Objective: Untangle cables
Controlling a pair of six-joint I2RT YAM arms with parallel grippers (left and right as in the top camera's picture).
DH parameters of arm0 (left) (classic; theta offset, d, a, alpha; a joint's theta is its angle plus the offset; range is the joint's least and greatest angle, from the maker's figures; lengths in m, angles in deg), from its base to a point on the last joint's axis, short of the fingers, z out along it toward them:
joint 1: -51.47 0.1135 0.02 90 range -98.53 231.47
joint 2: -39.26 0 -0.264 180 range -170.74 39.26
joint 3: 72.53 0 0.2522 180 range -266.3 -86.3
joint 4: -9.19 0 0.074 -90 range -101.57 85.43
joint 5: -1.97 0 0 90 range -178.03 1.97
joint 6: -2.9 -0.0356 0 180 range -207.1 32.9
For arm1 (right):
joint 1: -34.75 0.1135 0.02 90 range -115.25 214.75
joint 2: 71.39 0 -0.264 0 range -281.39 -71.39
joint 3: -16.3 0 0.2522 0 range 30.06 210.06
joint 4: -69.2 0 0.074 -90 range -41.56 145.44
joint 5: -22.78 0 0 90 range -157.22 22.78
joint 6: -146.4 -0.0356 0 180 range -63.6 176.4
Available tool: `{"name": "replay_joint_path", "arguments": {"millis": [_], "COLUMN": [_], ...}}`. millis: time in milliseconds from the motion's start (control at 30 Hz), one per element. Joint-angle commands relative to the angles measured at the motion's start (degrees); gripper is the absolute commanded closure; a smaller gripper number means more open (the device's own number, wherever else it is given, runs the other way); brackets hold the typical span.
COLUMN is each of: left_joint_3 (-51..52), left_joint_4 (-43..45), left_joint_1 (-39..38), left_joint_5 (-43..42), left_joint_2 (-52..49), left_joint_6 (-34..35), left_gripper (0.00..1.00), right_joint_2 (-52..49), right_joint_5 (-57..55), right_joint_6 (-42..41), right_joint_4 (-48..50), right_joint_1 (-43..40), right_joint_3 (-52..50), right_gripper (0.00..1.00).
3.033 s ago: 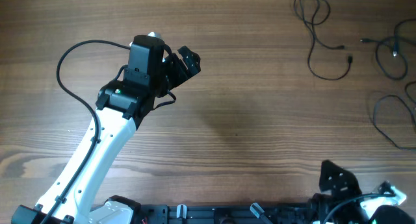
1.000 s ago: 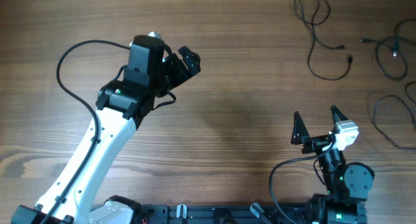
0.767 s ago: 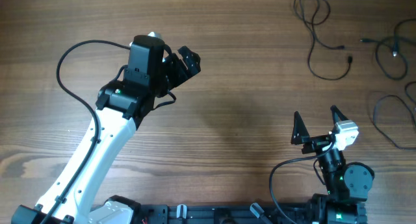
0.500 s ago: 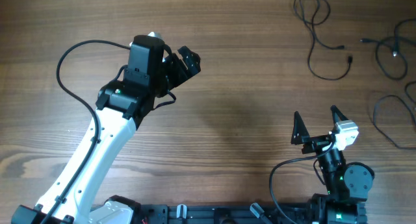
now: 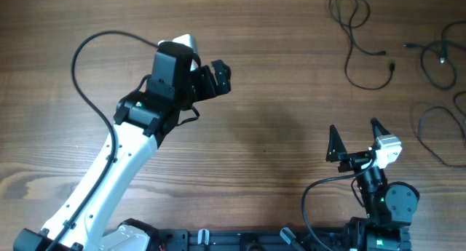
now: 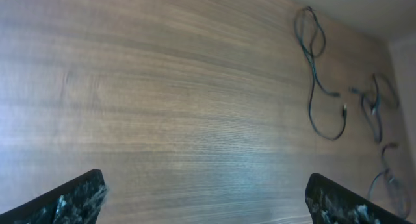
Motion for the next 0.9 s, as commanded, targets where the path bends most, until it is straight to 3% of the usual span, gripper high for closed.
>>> {"name": "replay_joint_path", "arguments": {"millis": [0,467,867], "left_joint_3": [-0.1,0.9,22.2], "left_joint_4": [-1.2,-17.6,-14.1], "left_joint_1": [0.1,7.7,17.2], "left_joint_5": [1.9,1.5,-7.1], "left_joint_2": [3.7,27.6,52.9], "left_joint_6": [-9.1,-8.9,-8.4], "left_gripper": [0.0,0.0,0.0], "right_joint_2": [0.6,0.6,0.6], "right_joint_5": [-0.6,-0.6,-0.6], "right_joint_6": [0.5,0.5,0.5], "right_joint_4": [0.1,0.1,0.1], "right_joint_1": [0.2,0.2,0.2], "right_joint_3": [-0.1,-0.1,-0.1], "right_gripper": [0.0,0.0,0.0]}}
